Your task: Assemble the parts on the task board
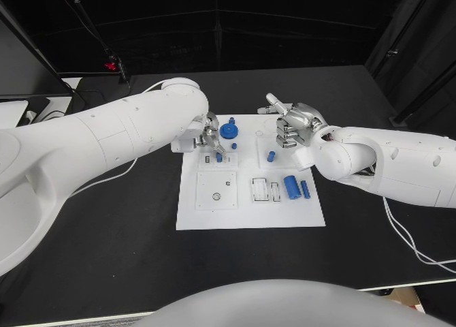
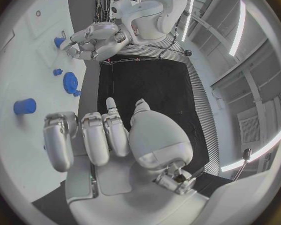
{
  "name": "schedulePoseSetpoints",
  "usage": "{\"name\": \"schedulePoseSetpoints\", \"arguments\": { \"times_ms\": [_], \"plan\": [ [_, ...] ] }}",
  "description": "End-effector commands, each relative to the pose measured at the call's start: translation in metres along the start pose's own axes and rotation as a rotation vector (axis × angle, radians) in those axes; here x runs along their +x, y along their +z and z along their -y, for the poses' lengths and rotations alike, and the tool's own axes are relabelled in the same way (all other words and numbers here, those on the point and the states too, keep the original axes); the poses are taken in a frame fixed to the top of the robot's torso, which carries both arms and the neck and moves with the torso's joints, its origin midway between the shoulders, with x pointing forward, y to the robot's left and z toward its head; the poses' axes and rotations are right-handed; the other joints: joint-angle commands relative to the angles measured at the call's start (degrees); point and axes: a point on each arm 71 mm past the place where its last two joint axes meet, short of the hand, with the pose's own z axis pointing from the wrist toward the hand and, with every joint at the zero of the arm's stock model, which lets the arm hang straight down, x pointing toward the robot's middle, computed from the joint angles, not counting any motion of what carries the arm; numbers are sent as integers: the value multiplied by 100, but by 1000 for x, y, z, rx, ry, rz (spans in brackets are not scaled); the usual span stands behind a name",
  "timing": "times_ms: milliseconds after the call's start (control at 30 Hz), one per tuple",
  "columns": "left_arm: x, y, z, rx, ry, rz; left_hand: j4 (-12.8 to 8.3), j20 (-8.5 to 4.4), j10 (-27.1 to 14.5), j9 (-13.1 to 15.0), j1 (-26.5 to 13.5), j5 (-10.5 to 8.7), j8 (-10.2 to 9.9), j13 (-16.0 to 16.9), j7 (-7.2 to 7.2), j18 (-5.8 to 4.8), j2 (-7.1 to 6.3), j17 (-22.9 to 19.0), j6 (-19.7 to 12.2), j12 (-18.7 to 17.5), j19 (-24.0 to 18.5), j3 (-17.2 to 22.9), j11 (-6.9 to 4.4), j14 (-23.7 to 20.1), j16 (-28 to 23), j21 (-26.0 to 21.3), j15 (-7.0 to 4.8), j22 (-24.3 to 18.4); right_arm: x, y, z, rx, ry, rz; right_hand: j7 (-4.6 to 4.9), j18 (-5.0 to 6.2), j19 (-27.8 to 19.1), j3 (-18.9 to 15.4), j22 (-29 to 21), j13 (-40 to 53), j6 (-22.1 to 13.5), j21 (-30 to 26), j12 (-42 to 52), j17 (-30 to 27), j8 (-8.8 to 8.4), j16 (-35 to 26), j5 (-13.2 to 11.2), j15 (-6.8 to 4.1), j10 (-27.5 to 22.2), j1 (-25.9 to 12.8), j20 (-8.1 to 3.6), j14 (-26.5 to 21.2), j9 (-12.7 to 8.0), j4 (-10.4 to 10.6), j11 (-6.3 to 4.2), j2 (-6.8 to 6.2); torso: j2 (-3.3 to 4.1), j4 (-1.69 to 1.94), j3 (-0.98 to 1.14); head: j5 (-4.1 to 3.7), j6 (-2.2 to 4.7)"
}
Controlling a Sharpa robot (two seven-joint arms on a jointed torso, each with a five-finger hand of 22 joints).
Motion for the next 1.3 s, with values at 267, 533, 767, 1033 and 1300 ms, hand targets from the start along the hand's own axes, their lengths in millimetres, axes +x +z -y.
{"name": "schedulePoseSetpoints", "arguments": {
  "times_ms": [267,533,767,1033,1300],
  "plan": [
    [-4,-1,-3,39,-84,41,-456,-6,590,87,168,188,80,1511,60,-37,-174,1509,-47,31,597,717,62,596,5,18,17,1509,-2,0,-1,-8,0,4,334,8,448,40,1434,1508,-35,-33,14,1510,19,14,38,-10,606,8,-30,595,-8,-6,11,27,-2,11,4,0,-9],
    [-5,-2,-6,50,-123,74,-492,4,590,112,155,216,102,1511,74,-37,-216,1509,-53,31,597,827,75,596,5,18,28,1509,-4,0,-1,-8,-2,10,334,8,448,40,1434,1508,-35,-33,14,1510,19,14,38,-10,606,8,-30,595,-8,-6,11,27,1,14,4,20,-26],
    [-6,-3,-9,67,-162,100,-478,9,590,127,115,207,119,1511,79,-37,-238,1509,-48,31,597,854,81,596,5,18,34,1509,-6,0,-1,-8,-3,14,334,8,448,40,1434,1508,-35,-33,14,1510,19,14,38,-10,606,8,-30,595,-8,-6,11,27,-2,14,4,32,-38],
    [-3,-9,-22,78,-231,134,-471,13,590,143,86,211,140,1511,75,-37,-260,1509,-38,31,597,874,81,596,5,18,36,1509,-8,-1,-1,-8,-4,17,334,9,444,42,1432,1508,-37,-36,14,1510,21,14,39,-10,606,10,-30,595,-8,-6,12,27,-4,17,5,41,-48],
    [1,-15,-36,76,-286,192,-459,16,590,165,51,222,169,1511,70,-37,-287,1509,-29,31,597,892,78,596,5,18,35,1509,-11,-1,-1,-9,-6,21,335,11,440,45,1430,1508,-39,-40,14,1510,24,14,39,-10,606,12,-30,595,-8,-5,12,28,-7,22,5,80,-51]
  ]
}}
